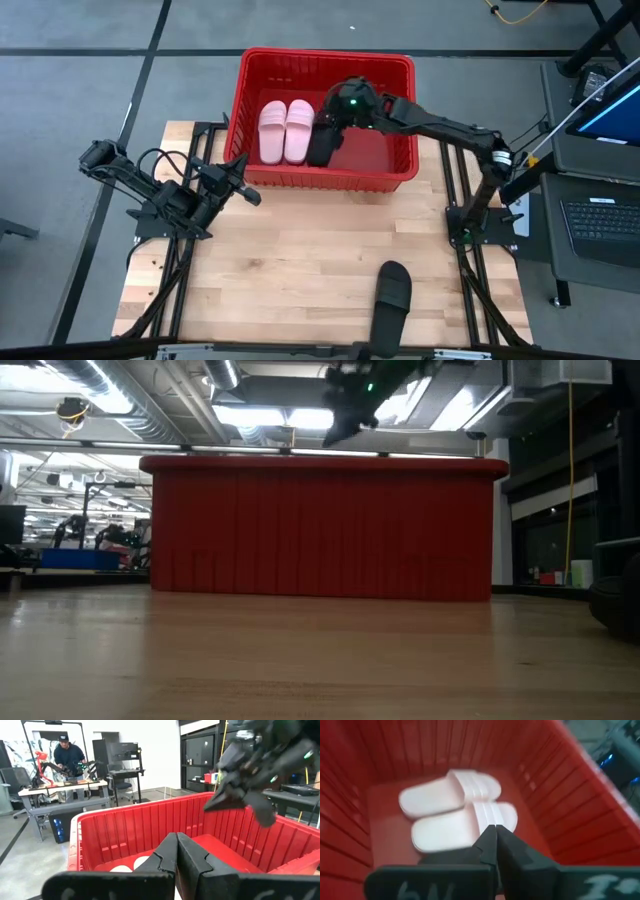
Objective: Pick and place slides into bin
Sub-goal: Put the black slipper into the red bin
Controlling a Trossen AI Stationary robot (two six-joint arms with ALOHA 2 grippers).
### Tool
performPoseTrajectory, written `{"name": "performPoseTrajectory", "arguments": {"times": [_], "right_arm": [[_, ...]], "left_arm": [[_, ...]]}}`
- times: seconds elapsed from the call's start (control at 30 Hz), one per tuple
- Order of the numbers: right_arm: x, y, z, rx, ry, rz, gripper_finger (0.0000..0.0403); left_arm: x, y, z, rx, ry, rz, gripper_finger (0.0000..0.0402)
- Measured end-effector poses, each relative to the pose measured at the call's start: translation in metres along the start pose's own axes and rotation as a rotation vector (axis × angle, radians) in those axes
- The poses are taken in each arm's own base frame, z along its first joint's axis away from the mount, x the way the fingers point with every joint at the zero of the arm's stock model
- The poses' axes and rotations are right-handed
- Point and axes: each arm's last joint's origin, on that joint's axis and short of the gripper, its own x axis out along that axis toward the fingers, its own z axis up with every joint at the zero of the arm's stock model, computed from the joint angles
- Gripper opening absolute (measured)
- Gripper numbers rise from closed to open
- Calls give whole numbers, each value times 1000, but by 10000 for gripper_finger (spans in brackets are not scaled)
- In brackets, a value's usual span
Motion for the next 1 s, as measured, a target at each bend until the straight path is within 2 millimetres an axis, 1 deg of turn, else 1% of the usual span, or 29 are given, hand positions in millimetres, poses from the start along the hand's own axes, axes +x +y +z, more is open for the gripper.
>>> {"name": "performPoseTrajectory", "arguments": {"times": [0.17,0.27,0.33,0.4,0.53,0.63,0.7,0.9,0.97,1.0], "right_arm": [[-41,0,16,5,-101,4,5],[-63,4,23,26,-152,18,4],[-74,7,25,47,-168,32,4],[-81,12,27,72,-173,53,4],[-86,34,27,58,-158,110,2],[-90,56,28,57,-148,166,2],[-96,72,30,46,-154,207,2],[-120,116,41,7,-279,322,1],[-122,132,42,7,-331,354,1],[-119,141,38,7,-345,367,1]], "left_arm": [[-5,-1,0,51,-1,-25,1],[-10,-1,0,88,-3,-54,2],[-15,-2,0,121,-5,-79,2],[-20,-2,0,159,-9,-108,2],[-33,-2,0,185,-29,-183,1],[-45,-3,1,171,-74,-274,1],[-54,-2,2,153,-103,-342,1],[-82,3,3,125,-128,-503,1],[-90,5,2,115,-129,-545,1],[-94,6,2,110,-128,-566,1]]}}
